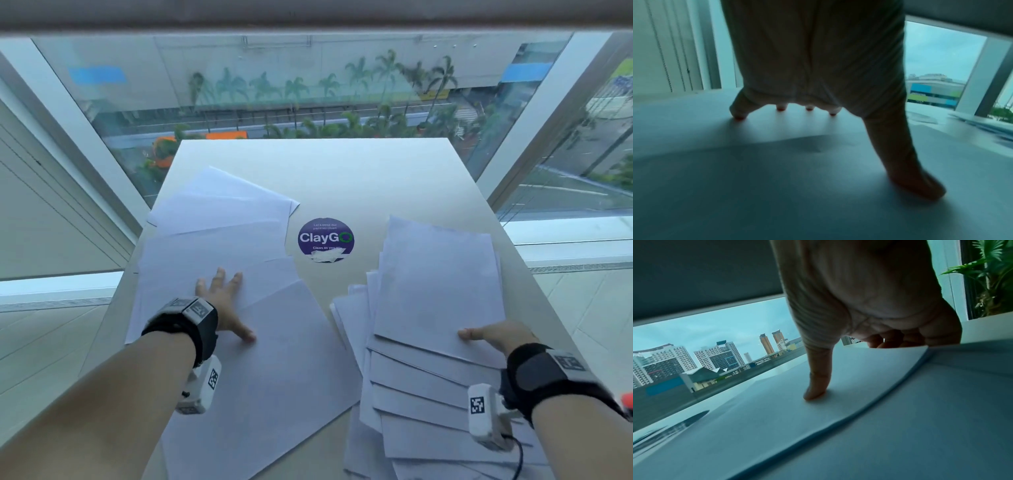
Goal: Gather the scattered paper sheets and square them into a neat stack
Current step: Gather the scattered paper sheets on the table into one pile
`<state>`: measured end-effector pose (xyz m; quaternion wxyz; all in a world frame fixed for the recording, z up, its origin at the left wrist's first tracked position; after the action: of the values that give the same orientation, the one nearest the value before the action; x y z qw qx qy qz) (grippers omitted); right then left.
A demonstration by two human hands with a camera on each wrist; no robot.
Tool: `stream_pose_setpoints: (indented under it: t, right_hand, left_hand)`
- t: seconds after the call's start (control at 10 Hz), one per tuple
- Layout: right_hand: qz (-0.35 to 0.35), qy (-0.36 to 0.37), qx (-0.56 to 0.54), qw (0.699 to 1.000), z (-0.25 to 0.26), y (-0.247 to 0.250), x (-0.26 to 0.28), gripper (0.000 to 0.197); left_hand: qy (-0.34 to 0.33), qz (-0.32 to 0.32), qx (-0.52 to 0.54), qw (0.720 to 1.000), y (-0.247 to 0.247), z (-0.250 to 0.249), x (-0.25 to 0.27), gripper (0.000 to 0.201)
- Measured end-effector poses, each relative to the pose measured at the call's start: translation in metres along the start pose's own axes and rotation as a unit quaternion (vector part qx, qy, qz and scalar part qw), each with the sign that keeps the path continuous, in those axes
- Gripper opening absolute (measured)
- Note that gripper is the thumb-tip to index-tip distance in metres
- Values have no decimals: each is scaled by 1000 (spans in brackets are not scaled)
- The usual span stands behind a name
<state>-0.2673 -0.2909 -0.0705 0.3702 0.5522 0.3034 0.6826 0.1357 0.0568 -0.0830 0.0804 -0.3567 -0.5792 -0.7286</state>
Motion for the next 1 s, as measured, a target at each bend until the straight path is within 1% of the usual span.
stream_pose_setpoints:
  t: [0.1,0.2,0.3,0.4,0.5,0.6,0.7,0.8,0.9,1.0]
  right_hand:
    - [4,-8,13,1000,-4,-1,3,81]
    - [12,-9,-28,1000,-9,0,5,75]
    - [14,-6,-105,994,-17,0,3,65]
    - [31,4,-163,986,-20,-7,9,54]
    - [58,25,-163,985,-16,-16,17,47]
    - [64,47,-178,981,-11,-18,17,40]
    - [38,59,-199,978,-10,-5,16,39]
    - [29,66,-213,974,-26,-3,-3,37]
    - [53,44,-245,967,-42,-9,-3,38]
    - [87,46,-289,952,-49,-14,5,36]
  left_hand:
    - [3,2,10,1000,-6,-3,3,139]
    - [8,3,1,1000,-11,-3,6,140]
    - [11,3,3,1000,-12,-3,7,141]
    - [12,-1,6,1000,-14,-2,8,141]
    - [14,2,10,1000,-16,-2,11,142]
    - [16,0,23,1000,-19,0,10,143]
    - [17,-5,28,999,-21,3,8,145]
    - [21,-9,24,999,-21,5,7,140]
    - [23,-13,24,999,-19,4,10,132]
    - [26,-16,30,999,-18,4,13,127]
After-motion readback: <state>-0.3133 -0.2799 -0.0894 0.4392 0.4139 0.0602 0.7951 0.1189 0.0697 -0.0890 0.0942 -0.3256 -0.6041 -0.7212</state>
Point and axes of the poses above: each hand's wrist, its own x-axis away from the middle knuckle, its own y-axis out of the back of the hand, z = x × y, the point moved 10 cm from there along -x, towards the middle knuckle, and after that the axes turned 8 degrees about y, right-handed, at the moved point
